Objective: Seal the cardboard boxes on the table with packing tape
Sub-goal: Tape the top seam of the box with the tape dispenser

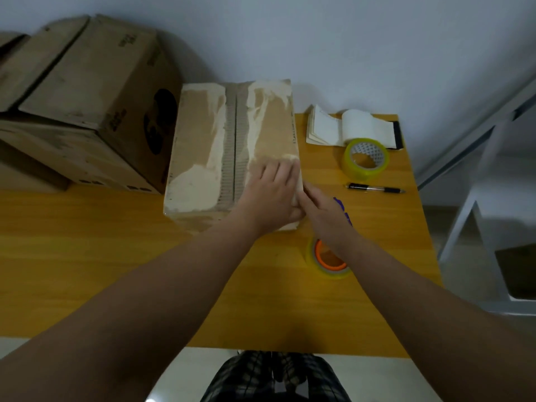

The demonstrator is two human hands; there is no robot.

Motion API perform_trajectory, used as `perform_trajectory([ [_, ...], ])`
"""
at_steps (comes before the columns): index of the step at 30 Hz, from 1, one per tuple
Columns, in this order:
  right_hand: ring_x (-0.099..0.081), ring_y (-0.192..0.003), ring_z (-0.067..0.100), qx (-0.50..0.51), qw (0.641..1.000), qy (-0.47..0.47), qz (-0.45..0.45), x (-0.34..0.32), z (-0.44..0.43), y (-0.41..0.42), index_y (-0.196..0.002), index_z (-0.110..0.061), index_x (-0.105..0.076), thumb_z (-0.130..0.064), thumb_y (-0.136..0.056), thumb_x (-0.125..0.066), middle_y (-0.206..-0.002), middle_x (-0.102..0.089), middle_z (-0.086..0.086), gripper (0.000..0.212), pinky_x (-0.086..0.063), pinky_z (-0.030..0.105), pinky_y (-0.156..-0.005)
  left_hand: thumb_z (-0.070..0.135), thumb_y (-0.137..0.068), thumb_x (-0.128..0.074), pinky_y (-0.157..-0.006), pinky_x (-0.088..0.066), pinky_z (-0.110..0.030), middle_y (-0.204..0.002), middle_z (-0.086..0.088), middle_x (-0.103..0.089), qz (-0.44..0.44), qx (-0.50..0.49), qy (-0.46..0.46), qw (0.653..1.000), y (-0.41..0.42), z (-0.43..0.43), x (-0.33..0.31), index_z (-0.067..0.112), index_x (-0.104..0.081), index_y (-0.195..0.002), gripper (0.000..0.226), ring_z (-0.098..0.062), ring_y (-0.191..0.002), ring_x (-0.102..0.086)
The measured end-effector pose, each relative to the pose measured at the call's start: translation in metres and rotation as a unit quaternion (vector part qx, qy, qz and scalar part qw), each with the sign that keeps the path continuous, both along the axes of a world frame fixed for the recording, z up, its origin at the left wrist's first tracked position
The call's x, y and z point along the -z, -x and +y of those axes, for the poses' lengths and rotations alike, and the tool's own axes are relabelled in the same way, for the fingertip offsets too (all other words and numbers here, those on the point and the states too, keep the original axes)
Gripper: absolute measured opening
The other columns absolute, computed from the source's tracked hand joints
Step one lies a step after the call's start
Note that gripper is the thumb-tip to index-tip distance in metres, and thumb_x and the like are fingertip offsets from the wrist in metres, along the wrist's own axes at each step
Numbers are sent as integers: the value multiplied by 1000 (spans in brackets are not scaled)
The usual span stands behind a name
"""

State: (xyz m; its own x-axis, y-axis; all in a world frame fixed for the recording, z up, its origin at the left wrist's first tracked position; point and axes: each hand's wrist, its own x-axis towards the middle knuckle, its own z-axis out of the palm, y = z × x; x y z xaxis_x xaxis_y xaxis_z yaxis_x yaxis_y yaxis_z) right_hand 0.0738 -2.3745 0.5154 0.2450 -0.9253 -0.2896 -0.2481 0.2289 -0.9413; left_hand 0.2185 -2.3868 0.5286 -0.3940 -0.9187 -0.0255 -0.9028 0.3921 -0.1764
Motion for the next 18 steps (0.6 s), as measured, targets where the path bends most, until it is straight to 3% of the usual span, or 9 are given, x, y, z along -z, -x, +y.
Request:
perform_trajectory([
  [4,-58,-108,9,50,999,11,16,9,3,-21,-141,-20,-45,-33,-104,-32,-118,-61,-5,41,-48,31,-97,56,-92,-22,-107,-36,-47,-141,-20,-45,19,1,-17,1000,-6,0,14,-2,-38,-140,77,-33,-131,-43],
  [9,-51,-90,-16,104,993,42,34,11,17,-31,-140,-20,-44,-27,-105,-27,-100,-52,-25,39,-38,-1,-72,55,-95,-14,-115,-24,-44,-151,-14,-33,-10,24,-15,1000,-42,13,14,2,-29,-145,74,-25,-141,-28],
  [12,-48,-96,-18,132,988,61,44,8,23,-38,-141,-16,-43,-26,-106,-27,-112,-51,-23,40,-33,-6,-73,53,-95,-7,-117,-13,-41,-155,-10,-22,-9,7,-13,1000,-77,27,12,6,-19,-149,73,-22,-144,-18],
  [14,-43,-109,-6,150,985,53,60,10,24,-40,-142,-12,-42,-28,-106,-27,-125,-51,-12,42,-32,0,-84,53,-95,-2,-118,-6,-40,-158,-9,-13,-2,-13,-7,1000,-102,36,9,9,-11,-150,71,-21,-146,-8],
  [18,-42,-114,6,184,977,35,100,3,28,-46,-138,-8,-47,-35,-105,-26,-134,-53,5,48,-29,19,-92,51,-95,-7,-118,-1,-39,-159,-5,-1,23,-105,-31,994,-155,52,4,12,-2,-151,70,-19,-146,3],
])
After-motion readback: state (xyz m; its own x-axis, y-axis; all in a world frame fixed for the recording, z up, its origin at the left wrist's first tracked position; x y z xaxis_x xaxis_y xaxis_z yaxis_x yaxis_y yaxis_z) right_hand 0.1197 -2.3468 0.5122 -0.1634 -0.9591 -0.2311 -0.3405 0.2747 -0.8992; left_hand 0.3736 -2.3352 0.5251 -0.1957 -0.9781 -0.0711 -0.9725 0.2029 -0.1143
